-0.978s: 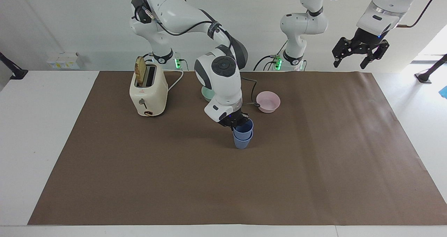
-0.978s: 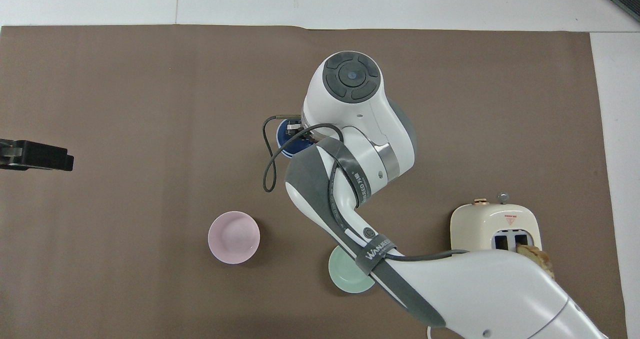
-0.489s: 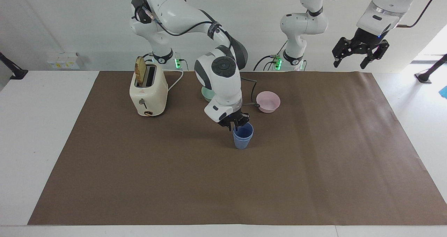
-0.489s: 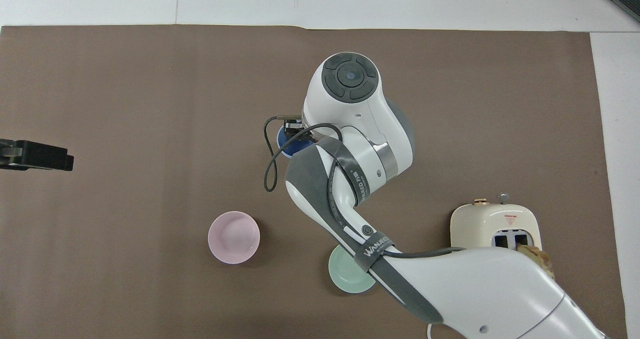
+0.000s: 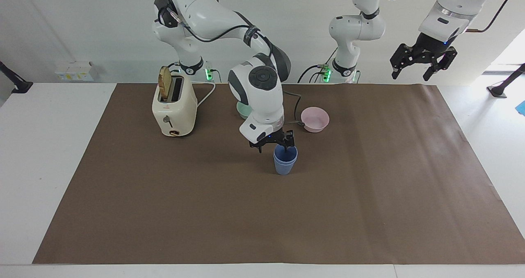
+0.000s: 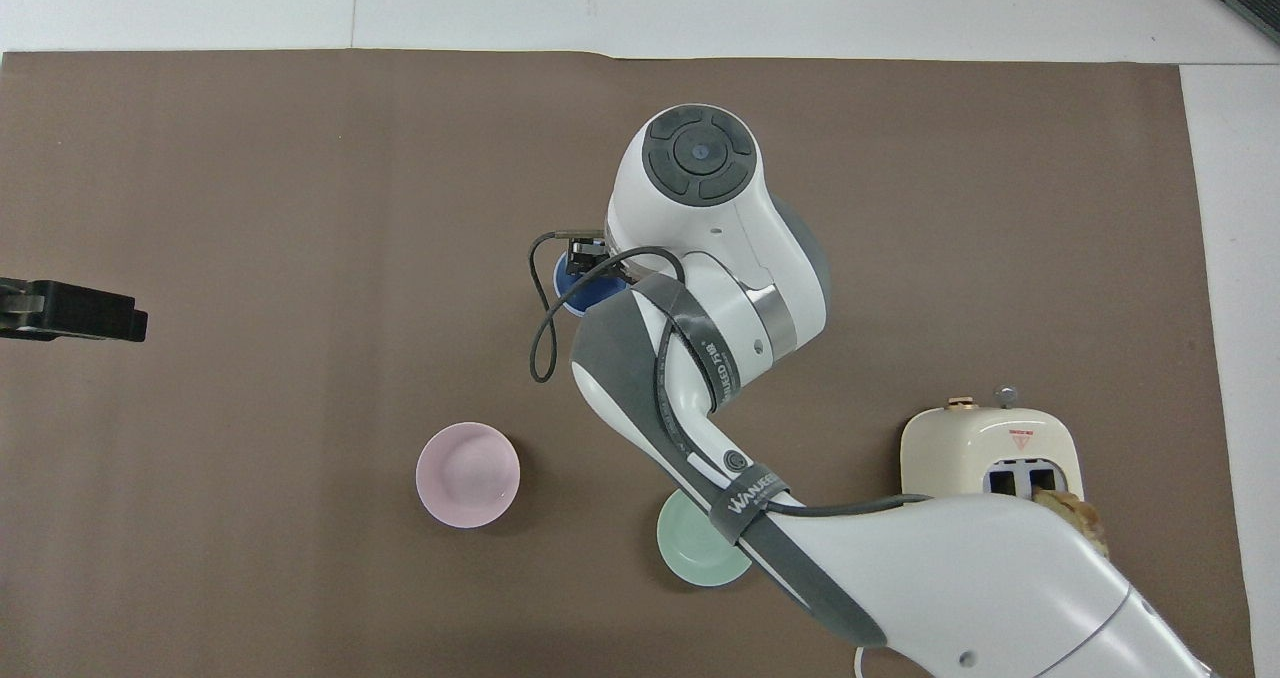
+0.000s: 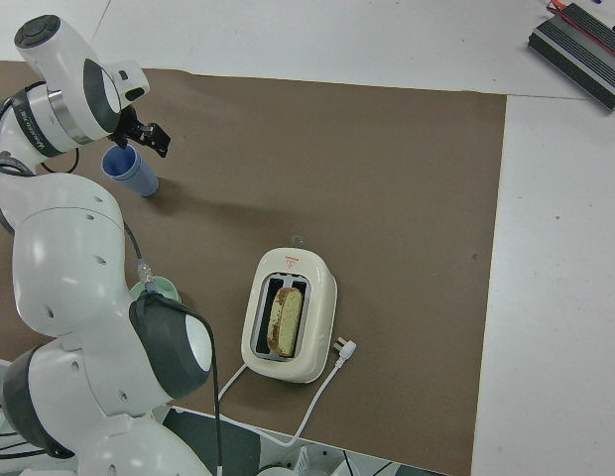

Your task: Stack blue cups with both arms

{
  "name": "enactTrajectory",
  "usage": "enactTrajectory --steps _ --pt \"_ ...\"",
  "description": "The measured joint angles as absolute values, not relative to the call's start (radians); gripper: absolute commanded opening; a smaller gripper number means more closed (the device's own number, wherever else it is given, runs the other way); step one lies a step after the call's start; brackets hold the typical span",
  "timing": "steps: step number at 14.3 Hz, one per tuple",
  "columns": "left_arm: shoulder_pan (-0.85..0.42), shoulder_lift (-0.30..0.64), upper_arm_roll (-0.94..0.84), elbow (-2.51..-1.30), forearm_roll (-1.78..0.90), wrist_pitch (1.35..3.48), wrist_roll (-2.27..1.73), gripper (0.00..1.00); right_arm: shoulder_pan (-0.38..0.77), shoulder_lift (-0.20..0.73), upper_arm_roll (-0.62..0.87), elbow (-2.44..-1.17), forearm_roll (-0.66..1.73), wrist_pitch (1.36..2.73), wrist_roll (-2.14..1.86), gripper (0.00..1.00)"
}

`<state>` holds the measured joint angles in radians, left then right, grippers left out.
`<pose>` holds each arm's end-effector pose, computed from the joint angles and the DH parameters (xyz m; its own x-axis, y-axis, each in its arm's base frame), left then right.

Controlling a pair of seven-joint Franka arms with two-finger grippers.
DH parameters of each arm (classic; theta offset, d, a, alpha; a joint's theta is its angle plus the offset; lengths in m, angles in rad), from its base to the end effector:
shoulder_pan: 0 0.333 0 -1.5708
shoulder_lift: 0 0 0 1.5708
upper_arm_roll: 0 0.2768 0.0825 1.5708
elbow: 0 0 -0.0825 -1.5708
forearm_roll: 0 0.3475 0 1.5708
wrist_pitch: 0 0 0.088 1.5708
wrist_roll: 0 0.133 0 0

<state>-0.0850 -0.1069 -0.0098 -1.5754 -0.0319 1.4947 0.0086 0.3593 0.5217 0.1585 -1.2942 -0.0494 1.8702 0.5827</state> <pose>0.4786 -0.0502 0.6040 0.9941 -0.1056 0.0265 -0.1064 -0.9939 0.0304 0.5863 0.3061 0.4027 0.9966 -0.0758 0.0334 -0.0737 -0.9955 -0.0589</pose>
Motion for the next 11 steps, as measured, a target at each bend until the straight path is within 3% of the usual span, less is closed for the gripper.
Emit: enactTrajectory --steps 11 --pt "-0.085 -0.107 -0.010 -1.575 -0.032 1.495 0.009 1.00 0.059 0.319 0.149 -1.288 -0.086 1.643 0.084 1.00"
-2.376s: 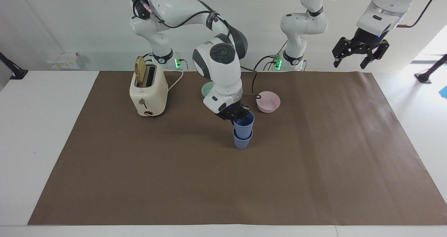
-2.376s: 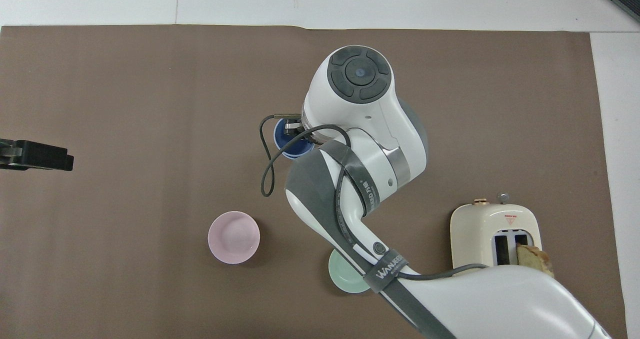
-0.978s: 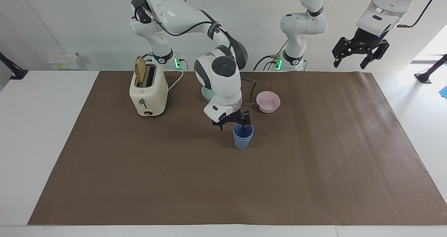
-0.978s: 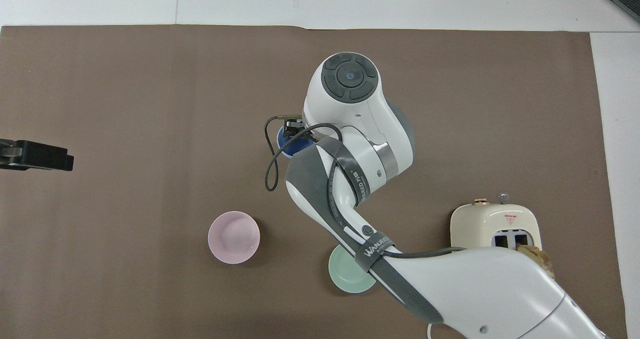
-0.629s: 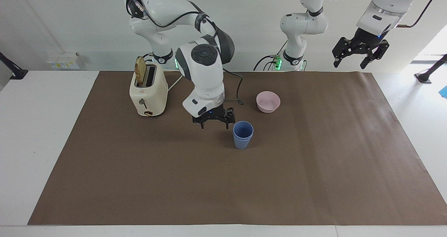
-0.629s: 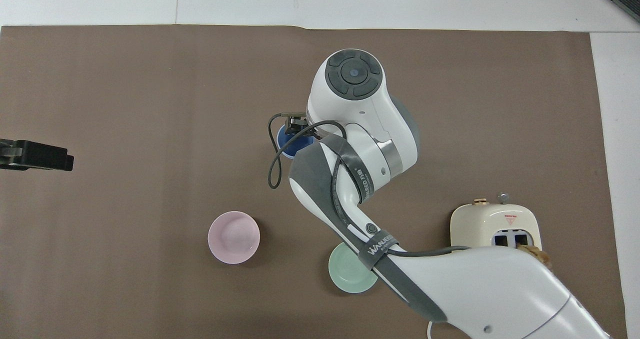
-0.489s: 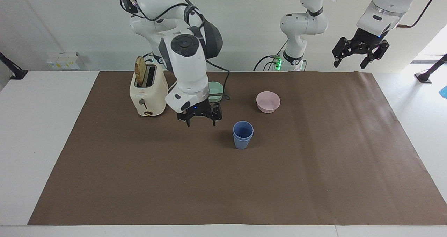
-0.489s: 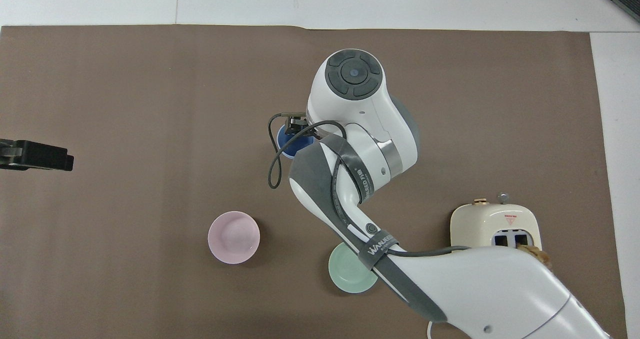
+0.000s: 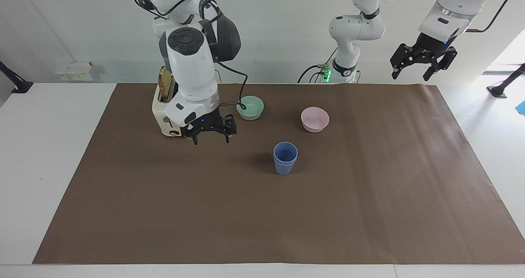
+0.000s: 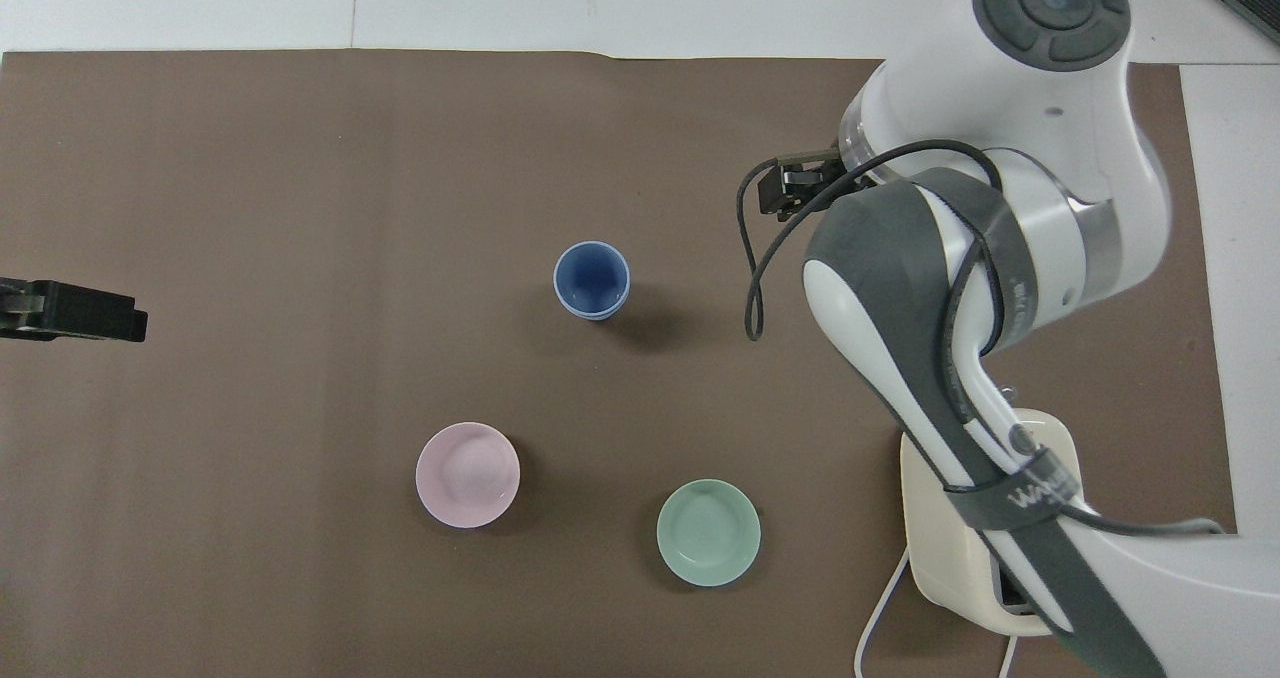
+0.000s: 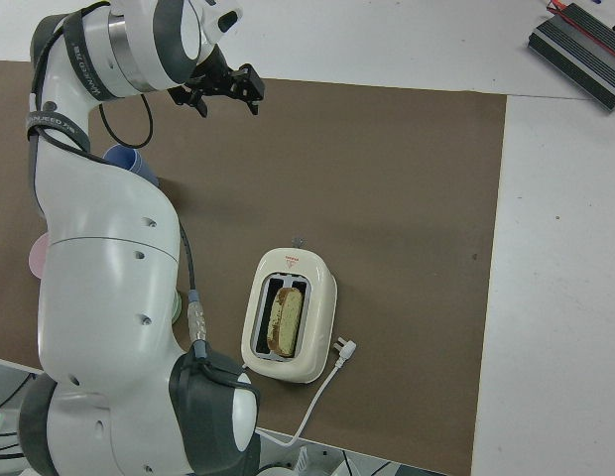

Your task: Stack blue cups with both arms

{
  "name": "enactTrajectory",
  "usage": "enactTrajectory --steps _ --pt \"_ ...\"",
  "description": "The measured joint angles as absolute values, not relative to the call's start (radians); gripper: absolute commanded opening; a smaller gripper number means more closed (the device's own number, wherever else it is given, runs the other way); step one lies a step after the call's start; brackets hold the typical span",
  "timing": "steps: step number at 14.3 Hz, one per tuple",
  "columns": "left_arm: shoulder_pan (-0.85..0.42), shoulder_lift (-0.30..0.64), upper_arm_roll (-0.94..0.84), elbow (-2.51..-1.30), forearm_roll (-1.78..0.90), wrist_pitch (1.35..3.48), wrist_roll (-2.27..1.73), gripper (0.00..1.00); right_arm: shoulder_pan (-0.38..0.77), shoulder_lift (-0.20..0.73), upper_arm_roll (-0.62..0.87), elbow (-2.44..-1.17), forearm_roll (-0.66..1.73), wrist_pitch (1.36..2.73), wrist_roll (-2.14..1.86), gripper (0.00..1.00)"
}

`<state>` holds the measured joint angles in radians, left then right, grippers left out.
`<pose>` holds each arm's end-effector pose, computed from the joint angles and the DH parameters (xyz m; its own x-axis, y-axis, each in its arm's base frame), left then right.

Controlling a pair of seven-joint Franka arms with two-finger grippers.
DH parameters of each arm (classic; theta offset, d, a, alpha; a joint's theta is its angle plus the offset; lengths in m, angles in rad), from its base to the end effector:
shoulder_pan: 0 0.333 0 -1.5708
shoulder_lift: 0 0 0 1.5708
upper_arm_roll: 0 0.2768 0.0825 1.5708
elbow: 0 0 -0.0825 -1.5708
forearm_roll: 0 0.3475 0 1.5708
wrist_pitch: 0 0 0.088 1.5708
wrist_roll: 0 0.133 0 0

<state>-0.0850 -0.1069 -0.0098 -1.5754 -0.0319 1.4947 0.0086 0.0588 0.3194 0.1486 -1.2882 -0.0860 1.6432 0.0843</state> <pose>0.4786 -0.0502 0.6040 0.9941 -0.1056 0.0265 -0.1064 -0.9939 0.0304 0.5993 0.1019 0.5115 0.9919 0.1197 0.0420 0.1182 -0.9923 0.0360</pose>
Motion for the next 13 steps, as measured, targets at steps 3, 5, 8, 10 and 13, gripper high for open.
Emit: enactTrajectory --steps 3,5,8,10,13 --pt "-0.085 -0.107 -0.010 -1.575 -0.032 1.495 0.009 1.00 -0.007 0.253 0.149 -1.289 -0.084 1.565 0.029 1.00" --pt "-0.085 -0.107 -0.010 -1.575 -0.032 1.495 0.009 1.00 -0.017 0.220 0.149 -1.295 -0.077 1.524 0.031 1.00" --pt "-0.085 -0.107 -0.010 -1.575 -0.032 1.495 0.009 1.00 -0.046 0.179 0.149 -1.336 -0.016 1.512 0.045 1.00" --pt "-0.085 -0.107 -0.010 -1.575 -0.032 1.495 0.009 1.00 -0.058 0.153 0.149 -1.368 -0.002 1.512 0.061 1.00" --pt "-0.085 -0.107 -0.010 -1.575 -0.032 1.495 0.009 1.00 -0.058 0.094 0.152 -1.431 0.001 1.512 0.092 1.00"
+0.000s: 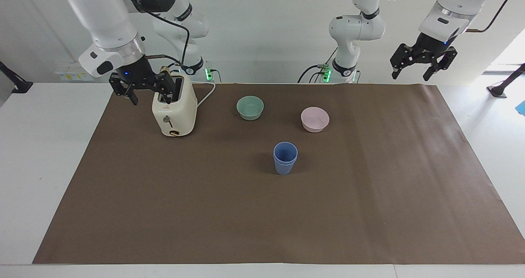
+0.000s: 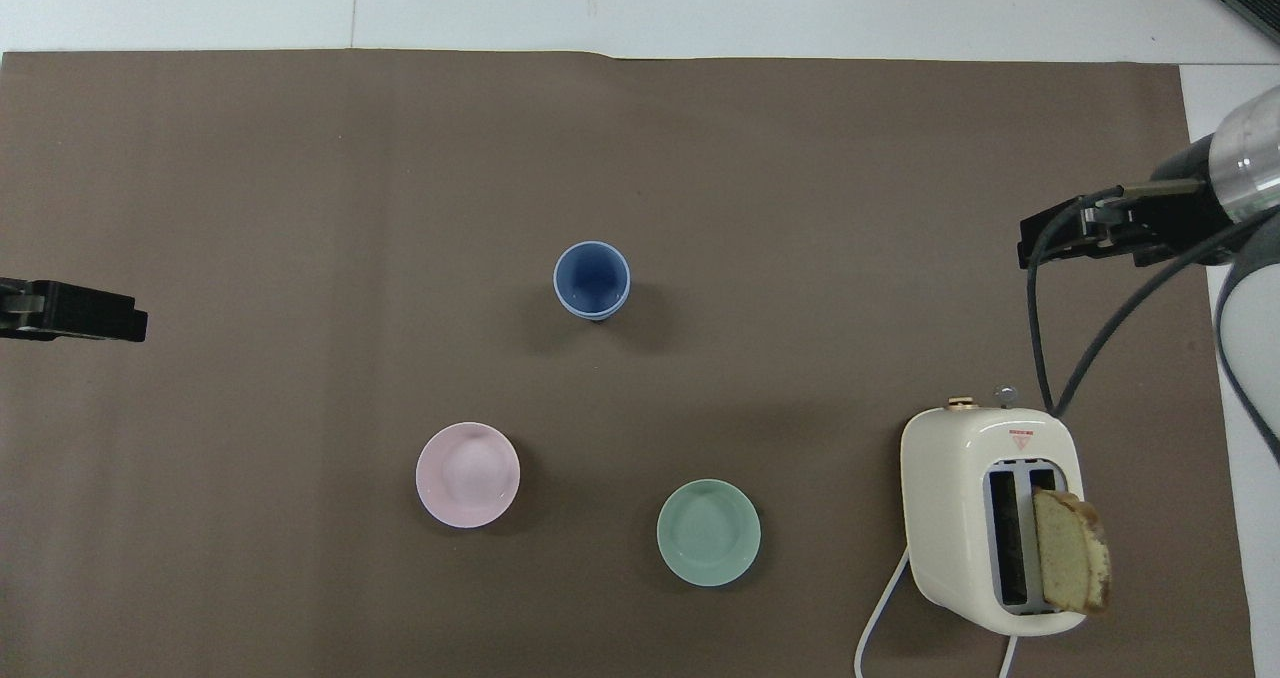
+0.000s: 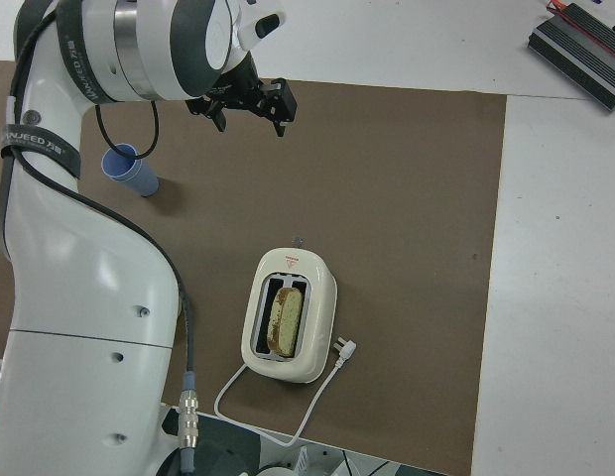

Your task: Stack blue cups with both arms

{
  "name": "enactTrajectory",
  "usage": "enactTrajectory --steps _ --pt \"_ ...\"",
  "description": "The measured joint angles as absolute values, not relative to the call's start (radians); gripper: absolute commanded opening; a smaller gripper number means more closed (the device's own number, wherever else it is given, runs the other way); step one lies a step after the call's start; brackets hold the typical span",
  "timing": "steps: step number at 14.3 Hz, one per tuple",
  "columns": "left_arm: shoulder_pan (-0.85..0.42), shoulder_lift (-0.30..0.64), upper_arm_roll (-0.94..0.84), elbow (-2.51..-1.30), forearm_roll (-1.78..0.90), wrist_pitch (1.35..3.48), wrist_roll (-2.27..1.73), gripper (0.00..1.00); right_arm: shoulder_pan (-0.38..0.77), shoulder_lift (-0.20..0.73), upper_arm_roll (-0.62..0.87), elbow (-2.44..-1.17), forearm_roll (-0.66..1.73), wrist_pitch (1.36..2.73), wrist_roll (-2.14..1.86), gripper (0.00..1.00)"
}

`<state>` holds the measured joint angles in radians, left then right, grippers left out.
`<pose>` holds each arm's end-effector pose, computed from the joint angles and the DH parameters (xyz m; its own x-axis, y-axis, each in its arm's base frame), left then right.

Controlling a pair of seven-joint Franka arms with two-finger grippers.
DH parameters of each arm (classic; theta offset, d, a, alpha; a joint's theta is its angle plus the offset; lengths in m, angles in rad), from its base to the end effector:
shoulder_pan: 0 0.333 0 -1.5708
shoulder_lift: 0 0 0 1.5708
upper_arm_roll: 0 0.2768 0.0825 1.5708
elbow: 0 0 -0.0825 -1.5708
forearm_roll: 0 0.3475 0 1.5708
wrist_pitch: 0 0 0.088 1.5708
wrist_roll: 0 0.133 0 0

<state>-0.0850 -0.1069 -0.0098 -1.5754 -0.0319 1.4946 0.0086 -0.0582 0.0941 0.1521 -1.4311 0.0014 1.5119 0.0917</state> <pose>0.4786 -0.0502 0.6040 0.9941 -0.1056 0.0264 -0.1064 -0.9939 0.0304 0.5354 0.0469 0.5655 0.9999 0.0018 -0.0136 0.0016 -0.9999 -0.0145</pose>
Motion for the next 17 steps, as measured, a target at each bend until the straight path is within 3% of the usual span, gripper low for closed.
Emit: enactTrajectory --steps 5,17 --pt "-0.085 -0.107 -0.010 -1.575 -0.032 1.495 0.009 1.00 -0.058 0.019 0.152 -1.510 0.003 1.512 0.095 1.00" --pt "-0.085 -0.107 -0.010 -1.575 -0.032 1.495 0.009 1.00 -0.058 0.013 0.152 -1.518 0.006 1.516 0.095 1.00"
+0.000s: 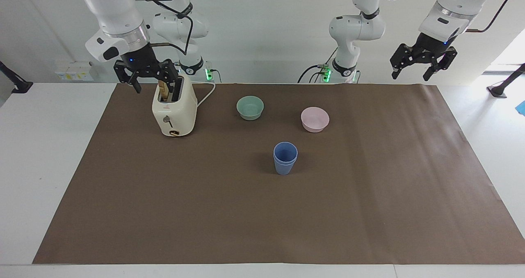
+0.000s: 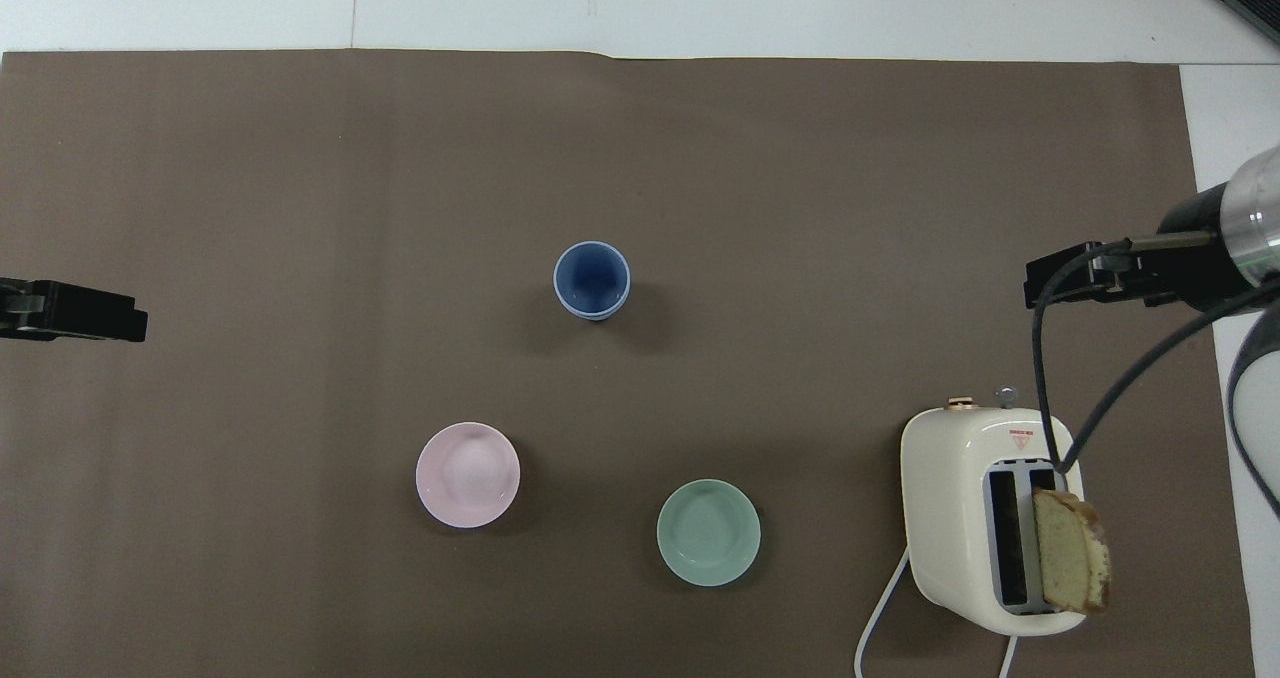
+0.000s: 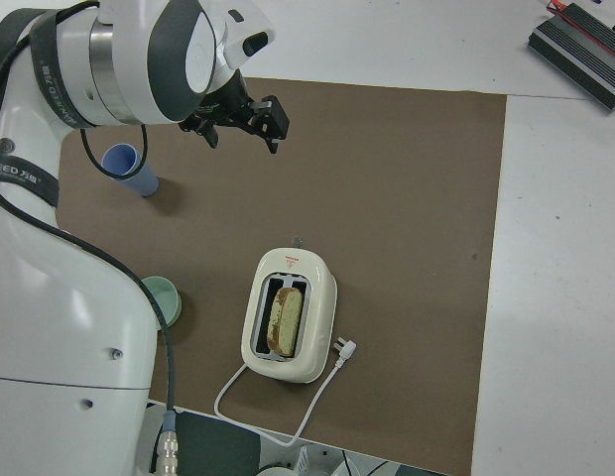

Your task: Stack blue cups with both arms

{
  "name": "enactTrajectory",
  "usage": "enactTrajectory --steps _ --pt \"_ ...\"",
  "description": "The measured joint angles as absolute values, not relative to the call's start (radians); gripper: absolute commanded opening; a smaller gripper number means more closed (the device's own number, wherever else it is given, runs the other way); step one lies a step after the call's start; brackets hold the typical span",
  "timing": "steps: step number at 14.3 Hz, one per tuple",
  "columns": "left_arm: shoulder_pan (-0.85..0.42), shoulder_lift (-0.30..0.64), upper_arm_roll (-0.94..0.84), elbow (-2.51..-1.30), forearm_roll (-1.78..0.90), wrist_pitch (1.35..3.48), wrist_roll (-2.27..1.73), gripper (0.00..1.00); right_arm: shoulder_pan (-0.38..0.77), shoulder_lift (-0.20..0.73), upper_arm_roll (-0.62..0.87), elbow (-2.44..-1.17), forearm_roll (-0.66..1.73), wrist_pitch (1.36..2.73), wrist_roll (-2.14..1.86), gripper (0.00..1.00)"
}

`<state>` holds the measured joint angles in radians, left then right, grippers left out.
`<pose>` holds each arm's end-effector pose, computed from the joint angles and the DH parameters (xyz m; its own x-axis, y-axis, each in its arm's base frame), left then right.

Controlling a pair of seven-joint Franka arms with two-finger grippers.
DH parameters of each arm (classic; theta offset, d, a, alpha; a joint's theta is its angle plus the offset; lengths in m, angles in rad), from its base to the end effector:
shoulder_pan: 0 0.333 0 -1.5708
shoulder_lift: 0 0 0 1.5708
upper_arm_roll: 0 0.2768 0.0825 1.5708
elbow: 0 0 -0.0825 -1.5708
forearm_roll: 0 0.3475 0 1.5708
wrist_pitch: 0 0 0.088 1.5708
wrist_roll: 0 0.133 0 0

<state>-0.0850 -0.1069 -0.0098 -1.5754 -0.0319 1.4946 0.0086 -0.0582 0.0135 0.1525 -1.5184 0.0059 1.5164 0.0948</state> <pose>0.4786 -0.0502 0.6040 0.9941 -0.1056 0.0264 -0.1064 -0.9939 0.0304 0.5138 0.0489 0.5703 0.9999 -0.0002 -0.0160 -0.0003 -1.0000 -0.0065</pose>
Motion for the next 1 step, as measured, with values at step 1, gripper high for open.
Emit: enactTrajectory --steps 1 --pt "-0.085 -0.107 -0.010 -1.575 -0.032 1.495 0.009 1.00 -0.058 0.013 0.153 -1.518 0.006 1.516 0.095 1.00"
